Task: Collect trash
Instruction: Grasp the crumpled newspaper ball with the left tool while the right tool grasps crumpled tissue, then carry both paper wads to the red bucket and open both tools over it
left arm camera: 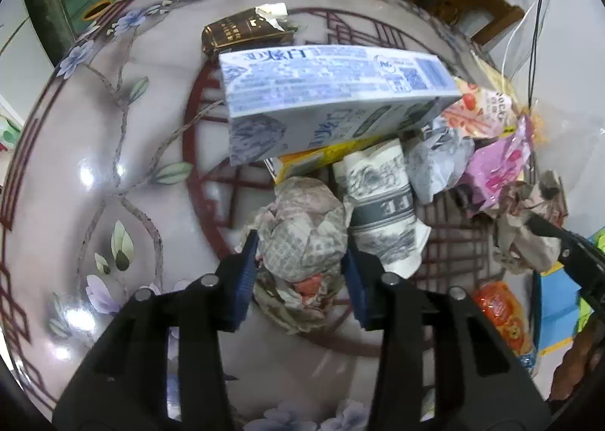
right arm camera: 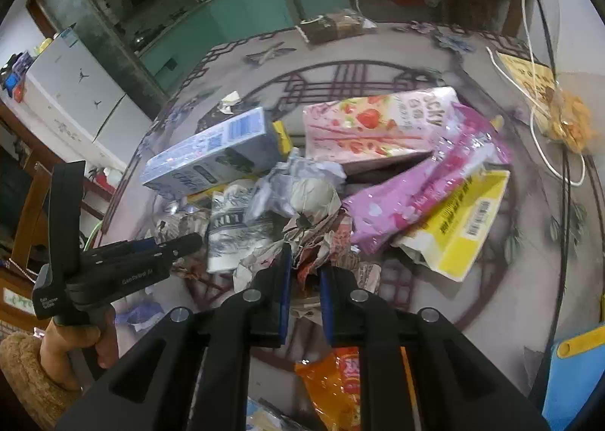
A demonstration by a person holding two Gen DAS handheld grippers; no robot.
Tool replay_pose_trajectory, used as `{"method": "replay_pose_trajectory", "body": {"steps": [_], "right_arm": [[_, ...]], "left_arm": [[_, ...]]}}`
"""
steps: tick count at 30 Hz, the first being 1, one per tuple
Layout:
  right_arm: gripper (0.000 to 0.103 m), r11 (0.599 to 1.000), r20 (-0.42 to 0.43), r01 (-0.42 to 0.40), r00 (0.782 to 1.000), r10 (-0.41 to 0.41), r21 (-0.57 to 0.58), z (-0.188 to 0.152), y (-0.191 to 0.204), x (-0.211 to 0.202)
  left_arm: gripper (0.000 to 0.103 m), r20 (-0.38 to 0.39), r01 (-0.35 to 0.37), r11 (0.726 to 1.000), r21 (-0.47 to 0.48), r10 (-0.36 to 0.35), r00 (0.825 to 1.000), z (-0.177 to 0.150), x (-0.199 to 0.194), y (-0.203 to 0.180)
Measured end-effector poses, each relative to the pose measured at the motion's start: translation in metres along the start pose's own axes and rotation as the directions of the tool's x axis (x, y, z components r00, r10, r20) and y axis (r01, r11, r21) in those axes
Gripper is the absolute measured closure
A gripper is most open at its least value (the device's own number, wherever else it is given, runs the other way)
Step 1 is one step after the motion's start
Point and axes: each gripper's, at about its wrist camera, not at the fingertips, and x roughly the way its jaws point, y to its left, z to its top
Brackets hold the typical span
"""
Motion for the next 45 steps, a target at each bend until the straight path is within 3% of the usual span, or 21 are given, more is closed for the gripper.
{"method": "replay_pose_trajectory", "body": {"steps": [17, 32, 45], "right_arm": [[0.090, 0.996, 0.122, -0.016, 0.992, 0.027, -0.092, -0.002, 0.060, -0.044], [0.090, 0.976, 0.067, -0.070, 0.994, 0.085, -0.209, -0.014, 0.159, -0.017], [0.090, 0.975, 0.066, -0.046, 0.996, 0.061, -0.216, -0.016, 0.249, 0.009]], "left_arm": [[0.064, 0.205, 0.006, 0.999, -0.032, 0.001, 0.979, -0.028, -0.112, 0.016], [0.063, 0.244, -0.021, 0.981, -0.191, 0.069, 0.967, -0.071, -0.160, 0.115], [0.063, 0.266, -0.029, 0.986, -0.164, 0.073, 0.961, -0.071, -0.190, 0.202]]}}
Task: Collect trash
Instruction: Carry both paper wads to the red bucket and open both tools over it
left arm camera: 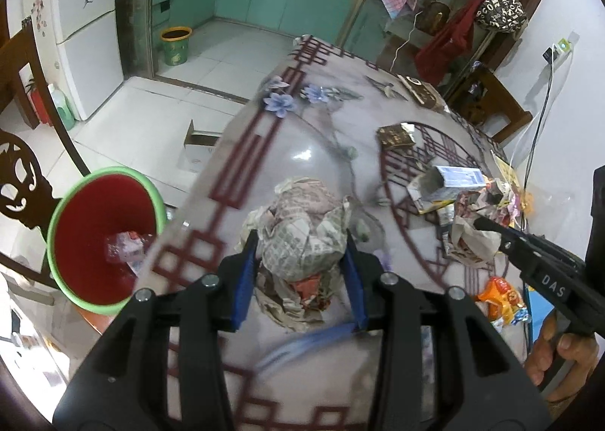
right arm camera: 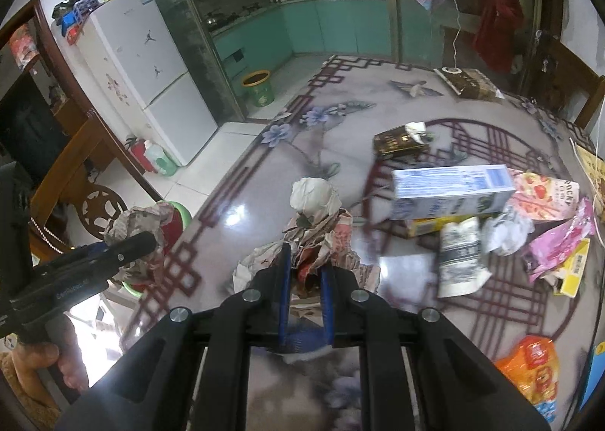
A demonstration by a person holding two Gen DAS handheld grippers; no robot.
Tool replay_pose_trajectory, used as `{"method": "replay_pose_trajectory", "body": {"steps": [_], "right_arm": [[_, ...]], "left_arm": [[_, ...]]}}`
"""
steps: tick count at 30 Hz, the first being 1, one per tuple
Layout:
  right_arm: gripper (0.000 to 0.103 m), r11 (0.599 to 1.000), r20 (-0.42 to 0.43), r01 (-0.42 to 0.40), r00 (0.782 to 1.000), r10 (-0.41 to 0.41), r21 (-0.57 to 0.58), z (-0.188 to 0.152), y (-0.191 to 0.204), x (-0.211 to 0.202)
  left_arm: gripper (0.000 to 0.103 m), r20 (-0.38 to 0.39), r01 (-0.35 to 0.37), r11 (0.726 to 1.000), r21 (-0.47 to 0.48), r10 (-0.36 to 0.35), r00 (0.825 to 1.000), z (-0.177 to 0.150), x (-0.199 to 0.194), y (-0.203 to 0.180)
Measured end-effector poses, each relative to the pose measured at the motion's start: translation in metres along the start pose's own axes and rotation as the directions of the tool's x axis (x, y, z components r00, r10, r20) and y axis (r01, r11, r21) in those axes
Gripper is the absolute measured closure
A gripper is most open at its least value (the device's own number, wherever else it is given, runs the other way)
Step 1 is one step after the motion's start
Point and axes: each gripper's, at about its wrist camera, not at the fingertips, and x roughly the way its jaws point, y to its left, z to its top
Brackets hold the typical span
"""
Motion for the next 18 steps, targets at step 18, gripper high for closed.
{"method": "replay_pose_trajectory", "body": {"steps": [18], "right_arm": [[0.089, 0.998, -0.061, -0.034, 0.998, 0.031, -0.047, 0.021, 0.122, 0.067]], "left_arm": [[0.062, -0.027, -0.090, 0.996, -0.001, 0.090, 0.996, 0.031, 0.004, 0.123]]}}
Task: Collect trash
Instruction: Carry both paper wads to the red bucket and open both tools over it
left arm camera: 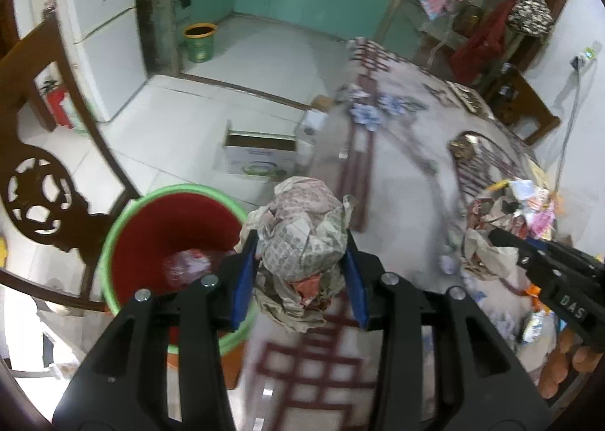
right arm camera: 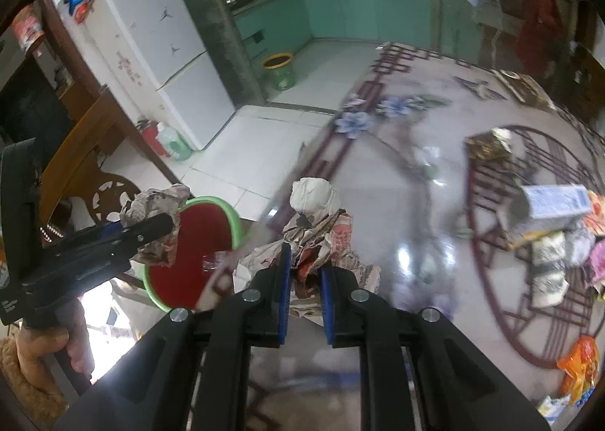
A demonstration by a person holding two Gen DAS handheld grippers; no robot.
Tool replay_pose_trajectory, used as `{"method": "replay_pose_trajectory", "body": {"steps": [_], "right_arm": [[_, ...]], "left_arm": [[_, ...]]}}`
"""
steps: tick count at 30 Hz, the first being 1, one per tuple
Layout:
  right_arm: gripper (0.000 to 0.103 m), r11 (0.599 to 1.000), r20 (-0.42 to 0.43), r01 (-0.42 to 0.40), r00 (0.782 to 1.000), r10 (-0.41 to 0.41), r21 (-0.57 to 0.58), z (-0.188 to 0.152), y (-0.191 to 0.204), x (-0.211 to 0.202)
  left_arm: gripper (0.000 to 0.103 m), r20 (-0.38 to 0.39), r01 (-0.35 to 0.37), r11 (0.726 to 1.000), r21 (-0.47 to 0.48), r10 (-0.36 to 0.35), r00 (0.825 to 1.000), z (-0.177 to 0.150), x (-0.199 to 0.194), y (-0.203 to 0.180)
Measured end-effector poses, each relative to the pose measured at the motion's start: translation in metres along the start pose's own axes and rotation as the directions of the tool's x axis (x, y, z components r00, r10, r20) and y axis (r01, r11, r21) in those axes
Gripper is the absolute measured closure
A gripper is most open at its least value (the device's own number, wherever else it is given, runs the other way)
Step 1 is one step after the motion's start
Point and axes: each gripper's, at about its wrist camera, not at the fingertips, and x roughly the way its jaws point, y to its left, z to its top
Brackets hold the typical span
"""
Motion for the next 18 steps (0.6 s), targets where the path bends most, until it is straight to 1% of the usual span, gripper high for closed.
{"method": "replay_pose_trajectory", "body": {"steps": [7, 12, 18], "right_arm": [[0.088, 0.994, -0.039, -0.072, 0.997, 0.069, -0.080, 0.015, 0.055, 0.034], [0.087, 0.981, -0.091, -0.122, 0.990, 0.109, -0.152, 0.019, 0.093, 0.064], [0.087, 0.959, -0.160, -0.165, 0.978, 0.130, -0.228, 0.016, 0.130, 0.094]], "left_arm": [[0.062, -0.001, -0.083, 0.994, -0.065, 0.083, 0.997, 0.003, -0.002, 0.056], [0.062, 0.003, -0.113, 0.989, -0.097, 0.114, 0.993, 0.007, -0.002, 0.082], [0.062, -0.005, -0.134, 0.983, -0.126, 0.134, 0.991, 0.011, 0.003, 0.107]]}}
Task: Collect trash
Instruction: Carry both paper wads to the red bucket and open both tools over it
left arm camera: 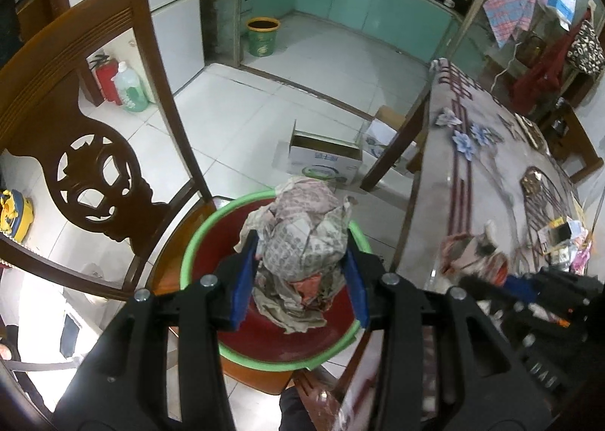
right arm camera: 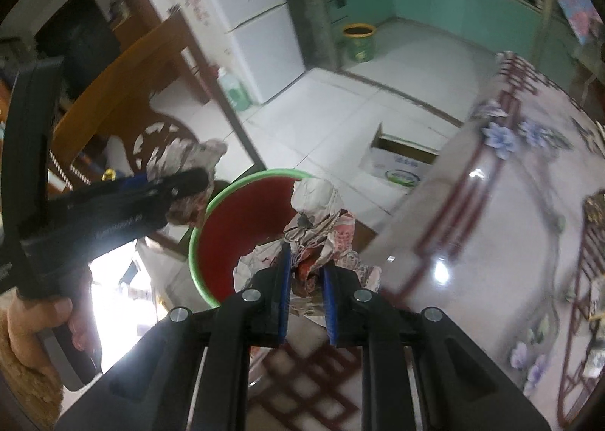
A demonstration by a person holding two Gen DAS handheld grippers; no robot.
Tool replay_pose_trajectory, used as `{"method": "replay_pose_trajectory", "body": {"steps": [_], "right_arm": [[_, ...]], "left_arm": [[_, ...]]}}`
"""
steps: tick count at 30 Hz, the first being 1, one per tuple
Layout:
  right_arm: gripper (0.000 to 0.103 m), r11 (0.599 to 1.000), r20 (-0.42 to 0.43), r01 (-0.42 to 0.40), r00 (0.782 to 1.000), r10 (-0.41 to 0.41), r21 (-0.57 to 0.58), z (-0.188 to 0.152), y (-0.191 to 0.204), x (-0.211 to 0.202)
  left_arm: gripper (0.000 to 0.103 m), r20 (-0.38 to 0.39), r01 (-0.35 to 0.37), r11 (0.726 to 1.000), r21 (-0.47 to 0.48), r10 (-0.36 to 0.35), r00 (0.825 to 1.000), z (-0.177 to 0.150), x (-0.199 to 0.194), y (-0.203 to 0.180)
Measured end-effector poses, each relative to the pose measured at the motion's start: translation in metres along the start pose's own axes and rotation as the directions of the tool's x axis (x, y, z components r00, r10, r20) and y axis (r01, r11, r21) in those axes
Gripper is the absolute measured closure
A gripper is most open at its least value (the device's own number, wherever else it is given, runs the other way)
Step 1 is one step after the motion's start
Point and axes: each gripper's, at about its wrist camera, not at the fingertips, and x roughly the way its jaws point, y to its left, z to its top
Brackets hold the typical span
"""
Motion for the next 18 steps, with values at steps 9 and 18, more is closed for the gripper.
{"method": "replay_pose_trajectory", "body": {"steps": [9, 18], "right_arm": [[0.079, 0.998, -0.010, -0.019, 1.000, 0.018, -0.065, 0.013, 0.019, 0.020], [0.034, 0.997, 0.032, 0.018, 0.999, -0.016, -0.071, 0.011, 0.009, 0.007]], "left_arm": [[0.062, -0.001, 0.003, 1.000, -0.015, -0.003, 1.000, 0.008, 0.008, 0.012], [0.045, 0.041, 0.018, 0.998, -0.055, -0.016, 0.999, 0.015, 0.007, 0.016]]}}
